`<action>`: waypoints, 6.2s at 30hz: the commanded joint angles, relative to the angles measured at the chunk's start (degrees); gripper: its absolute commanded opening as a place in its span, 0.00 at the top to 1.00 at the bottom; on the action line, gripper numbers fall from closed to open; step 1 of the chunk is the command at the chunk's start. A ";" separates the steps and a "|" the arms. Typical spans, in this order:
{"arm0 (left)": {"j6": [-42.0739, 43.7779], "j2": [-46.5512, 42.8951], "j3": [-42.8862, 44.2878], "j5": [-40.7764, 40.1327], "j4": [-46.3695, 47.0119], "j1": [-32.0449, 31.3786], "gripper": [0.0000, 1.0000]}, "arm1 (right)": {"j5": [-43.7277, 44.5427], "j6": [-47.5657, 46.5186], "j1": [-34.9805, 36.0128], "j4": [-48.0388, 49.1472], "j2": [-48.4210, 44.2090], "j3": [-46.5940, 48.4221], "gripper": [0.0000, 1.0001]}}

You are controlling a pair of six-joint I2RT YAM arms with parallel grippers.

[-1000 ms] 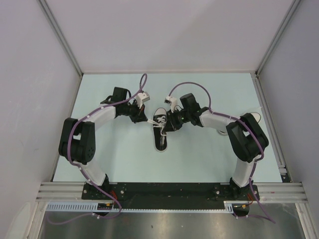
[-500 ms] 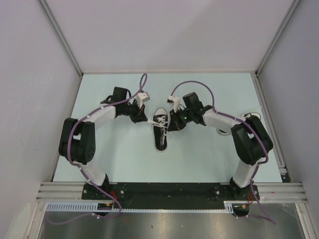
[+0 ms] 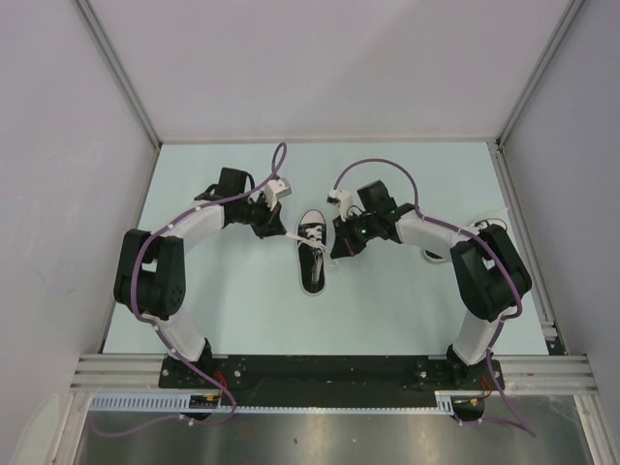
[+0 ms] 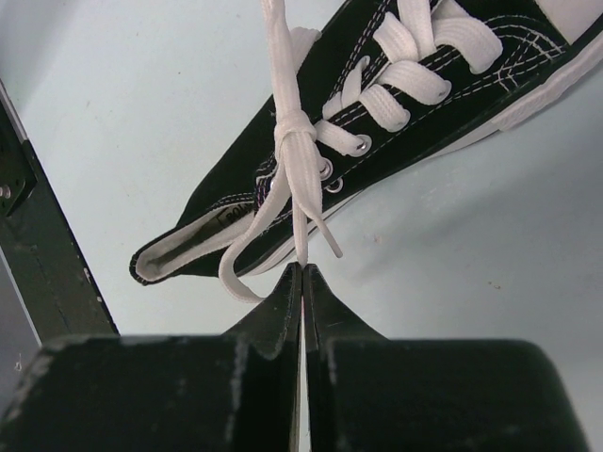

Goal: Tie the shoes

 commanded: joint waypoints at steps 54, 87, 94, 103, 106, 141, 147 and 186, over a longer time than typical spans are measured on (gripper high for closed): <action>0.83 -0.22 2.46 4.26 1.92 -2.50 1.00 | -7.02 0.98 -0.31 3.29 5.31 9.34 0.64; -1.01 1.37 3.08 3.82 2.88 -2.50 0.68 | -10.10 0.01 -2.51 -4.44 2.24 9.34 1.00; -3.38 1.19 1.85 3.65 4.99 -2.23 0.60 | -10.18 -1.39 -2.77 -6.81 1.10 9.08 1.00; -7.69 1.19 1.41 5.58 7.81 -1.27 0.49 | -10.01 -2.80 -3.12 -9.01 -0.66 7.59 1.00; -9.09 0.84 1.14 7.60 8.51 -0.48 0.45 | -9.92 -3.50 -3.47 -9.80 -1.36 6.97 1.00; -26.94 -2.06 -10.02 10.59 26.79 -0.82 0.43 | -9.48 -8.34 -9.71 -16.92 -10.50 -5.25 1.00; -28.78 -1.01 -9.75 10.85 28.02 -2.58 0.41 | -9.31 -9.22 -10.33 -17.45 -10.85 -6.39 1.00; -33.09 2.77 -8.62 16.48 33.03 -6.28 0.63 | -7.02 -6.94 -11.38 -10.78 -6.11 -7.36 1.00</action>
